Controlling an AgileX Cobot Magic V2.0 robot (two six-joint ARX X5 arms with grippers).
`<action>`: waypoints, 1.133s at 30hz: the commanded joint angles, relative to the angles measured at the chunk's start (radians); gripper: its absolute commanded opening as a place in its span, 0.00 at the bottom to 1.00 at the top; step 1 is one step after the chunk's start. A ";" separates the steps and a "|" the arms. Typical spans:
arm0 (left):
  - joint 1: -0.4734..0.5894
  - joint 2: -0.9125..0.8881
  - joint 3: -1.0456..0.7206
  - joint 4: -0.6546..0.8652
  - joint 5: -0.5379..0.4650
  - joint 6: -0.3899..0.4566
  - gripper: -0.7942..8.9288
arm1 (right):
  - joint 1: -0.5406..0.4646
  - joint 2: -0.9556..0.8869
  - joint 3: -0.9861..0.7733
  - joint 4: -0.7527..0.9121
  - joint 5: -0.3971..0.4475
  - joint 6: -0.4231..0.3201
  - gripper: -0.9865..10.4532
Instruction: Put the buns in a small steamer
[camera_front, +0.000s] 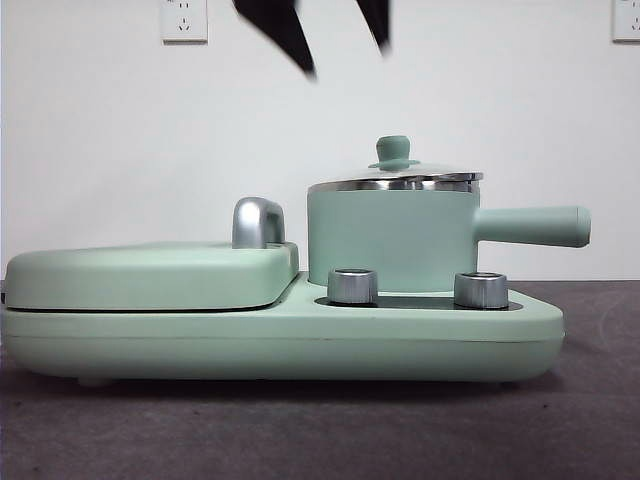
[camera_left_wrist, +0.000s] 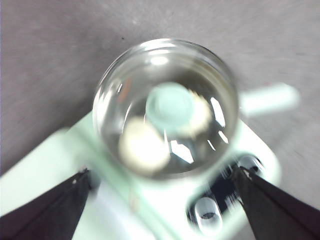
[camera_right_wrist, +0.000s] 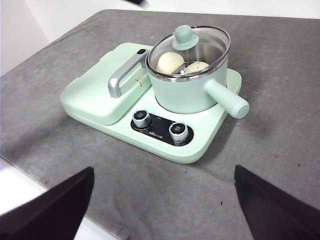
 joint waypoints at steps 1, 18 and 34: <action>-0.010 -0.075 0.029 -0.108 -0.003 -0.039 0.56 | 0.006 0.002 0.008 0.011 -0.019 0.010 0.48; -0.016 -0.988 -0.909 0.098 -0.003 -0.192 0.56 | 0.006 0.002 0.008 0.018 -0.051 0.008 0.48; -0.015 -1.416 -1.303 0.222 -0.004 -0.375 0.09 | 0.006 0.002 0.009 0.011 -0.050 0.000 0.11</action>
